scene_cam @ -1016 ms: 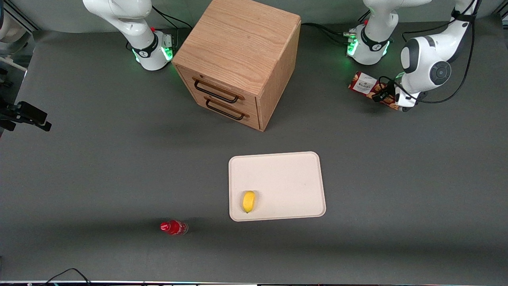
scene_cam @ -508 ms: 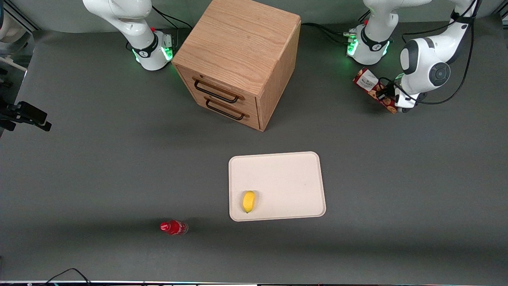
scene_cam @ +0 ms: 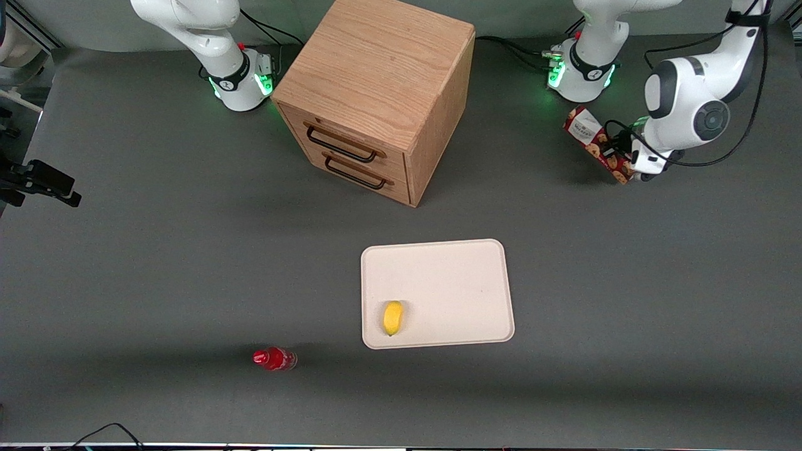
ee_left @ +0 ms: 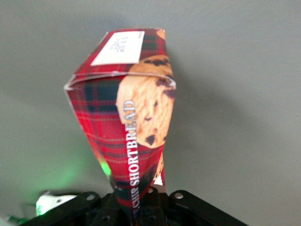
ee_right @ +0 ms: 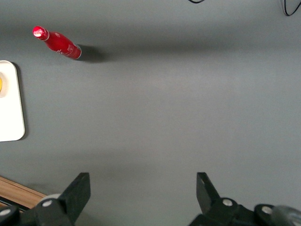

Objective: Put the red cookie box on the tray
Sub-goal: 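Lift the cookie box upright with the left gripper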

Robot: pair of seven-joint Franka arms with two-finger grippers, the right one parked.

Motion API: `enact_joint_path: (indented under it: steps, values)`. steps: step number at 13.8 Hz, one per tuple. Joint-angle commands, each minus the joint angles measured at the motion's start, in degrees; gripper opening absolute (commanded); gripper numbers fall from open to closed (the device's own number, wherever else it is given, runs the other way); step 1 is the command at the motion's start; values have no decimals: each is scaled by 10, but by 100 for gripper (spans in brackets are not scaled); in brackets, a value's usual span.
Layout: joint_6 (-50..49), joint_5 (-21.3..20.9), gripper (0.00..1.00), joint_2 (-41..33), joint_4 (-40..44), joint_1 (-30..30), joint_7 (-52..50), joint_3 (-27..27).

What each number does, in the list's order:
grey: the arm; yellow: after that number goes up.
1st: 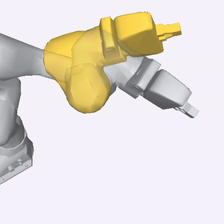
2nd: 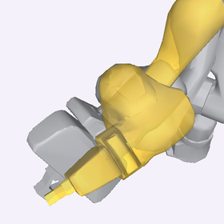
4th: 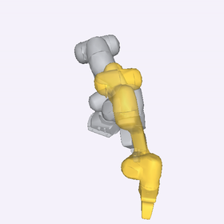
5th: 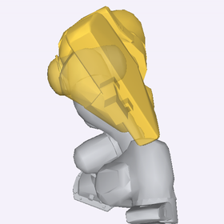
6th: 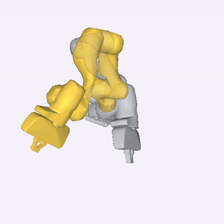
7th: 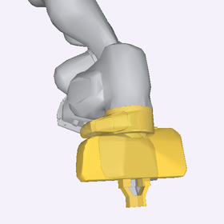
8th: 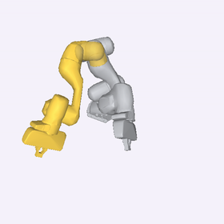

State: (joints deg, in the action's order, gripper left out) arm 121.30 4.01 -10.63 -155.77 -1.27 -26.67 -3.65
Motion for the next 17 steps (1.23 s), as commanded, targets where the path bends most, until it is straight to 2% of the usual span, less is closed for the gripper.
enact_joint_path:
  steps: [1,5,7,12,17]
  values:
    - [-127,0,0,-72,71,9,7,9]
    - [-339,-1,0,-78,277,14,8,24]
    - [-405,-1,0,-76,354,15,9,29]
    - [-400,0,0,-63,396,31,32,31]
    - [-328,3,0,17,470,38,29,163]
